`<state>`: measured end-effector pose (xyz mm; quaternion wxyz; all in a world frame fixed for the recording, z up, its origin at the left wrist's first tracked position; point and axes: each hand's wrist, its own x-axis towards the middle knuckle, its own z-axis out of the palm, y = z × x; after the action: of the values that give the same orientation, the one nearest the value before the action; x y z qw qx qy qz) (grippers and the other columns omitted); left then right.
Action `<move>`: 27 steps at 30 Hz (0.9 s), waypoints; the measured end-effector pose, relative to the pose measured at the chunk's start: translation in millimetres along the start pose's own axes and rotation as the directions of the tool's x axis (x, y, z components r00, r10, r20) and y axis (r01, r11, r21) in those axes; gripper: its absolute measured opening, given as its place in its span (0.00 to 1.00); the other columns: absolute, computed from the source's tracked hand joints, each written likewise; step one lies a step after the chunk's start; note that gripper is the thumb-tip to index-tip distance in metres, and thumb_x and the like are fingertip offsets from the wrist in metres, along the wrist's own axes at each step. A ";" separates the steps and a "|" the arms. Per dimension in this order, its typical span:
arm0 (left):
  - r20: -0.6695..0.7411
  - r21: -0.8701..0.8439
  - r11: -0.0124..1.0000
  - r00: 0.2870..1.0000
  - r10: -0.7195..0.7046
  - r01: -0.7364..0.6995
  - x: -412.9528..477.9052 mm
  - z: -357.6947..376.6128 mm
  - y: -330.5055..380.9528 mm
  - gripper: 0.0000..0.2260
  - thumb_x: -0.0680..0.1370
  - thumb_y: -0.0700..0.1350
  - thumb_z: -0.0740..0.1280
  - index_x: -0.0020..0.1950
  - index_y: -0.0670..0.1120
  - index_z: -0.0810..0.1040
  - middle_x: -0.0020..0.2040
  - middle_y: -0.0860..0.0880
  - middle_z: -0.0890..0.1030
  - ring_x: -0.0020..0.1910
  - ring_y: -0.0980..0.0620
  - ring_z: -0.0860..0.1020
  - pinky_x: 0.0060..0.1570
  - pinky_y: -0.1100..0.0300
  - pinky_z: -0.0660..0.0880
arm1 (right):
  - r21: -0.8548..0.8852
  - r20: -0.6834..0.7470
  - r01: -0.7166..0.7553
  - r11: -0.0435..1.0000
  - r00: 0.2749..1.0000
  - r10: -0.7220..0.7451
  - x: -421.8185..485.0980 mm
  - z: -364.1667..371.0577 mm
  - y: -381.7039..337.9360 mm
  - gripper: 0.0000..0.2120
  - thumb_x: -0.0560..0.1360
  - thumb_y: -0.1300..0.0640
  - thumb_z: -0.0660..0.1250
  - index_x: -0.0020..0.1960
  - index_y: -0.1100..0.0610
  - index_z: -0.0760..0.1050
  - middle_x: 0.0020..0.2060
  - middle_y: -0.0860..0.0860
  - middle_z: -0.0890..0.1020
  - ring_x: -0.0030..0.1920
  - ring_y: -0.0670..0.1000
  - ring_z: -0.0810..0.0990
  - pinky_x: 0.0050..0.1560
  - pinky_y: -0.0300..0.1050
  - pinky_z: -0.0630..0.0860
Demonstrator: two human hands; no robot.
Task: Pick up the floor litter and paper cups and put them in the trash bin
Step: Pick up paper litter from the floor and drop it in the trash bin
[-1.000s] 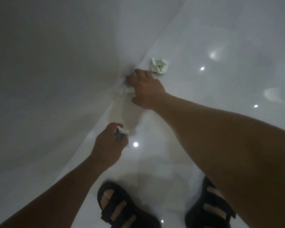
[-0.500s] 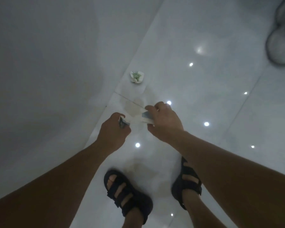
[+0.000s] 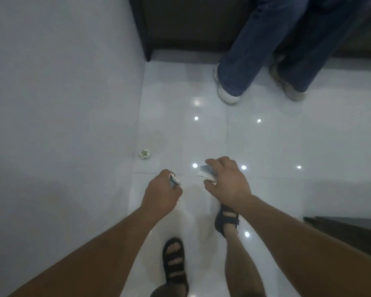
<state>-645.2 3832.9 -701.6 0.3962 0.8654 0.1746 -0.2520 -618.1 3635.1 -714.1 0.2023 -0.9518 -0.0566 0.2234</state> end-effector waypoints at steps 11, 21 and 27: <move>0.305 0.161 0.938 0.919 0.248 -0.306 -163.1 8.2 142.2 0.08 0.74 0.42 0.66 0.51 0.49 0.70 0.41 0.52 0.75 0.32 0.59 0.78 0.24 0.73 0.66 | 0.277 -0.250 -0.360 0.891 0.868 0.429 -247.1 -95.8 -5.5 0.26 0.74 0.50 0.66 0.71 0.50 0.68 0.62 0.51 0.72 0.62 0.54 0.69 0.54 0.43 0.70; 0.588 0.270 0.733 0.710 0.387 -0.624 -370.1 101.8 218.4 0.10 0.73 0.41 0.64 0.53 0.48 0.72 0.47 0.48 0.79 0.42 0.47 0.81 0.45 0.54 0.79 | 0.458 -0.323 -0.580 0.674 0.597 0.734 -532.8 -105.8 28.6 0.26 0.74 0.50 0.66 0.71 0.50 0.69 0.62 0.52 0.72 0.63 0.55 0.69 0.57 0.45 0.70; 0.712 0.240 0.474 0.486 0.507 -0.847 -536.1 194.1 219.9 0.11 0.74 0.44 0.66 0.56 0.48 0.72 0.47 0.47 0.77 0.44 0.45 0.77 0.43 0.56 0.76 | 0.553 -0.355 -0.671 0.494 0.346 0.868 -730.9 -86.4 44.2 0.25 0.73 0.49 0.67 0.69 0.49 0.70 0.61 0.52 0.73 0.63 0.55 0.70 0.58 0.47 0.71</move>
<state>-1028.0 3490.3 -370.6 0.2194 0.8187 -0.4089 -0.3381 -1231.9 3418.9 -367.4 0.2235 -0.8318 0.5079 -0.0134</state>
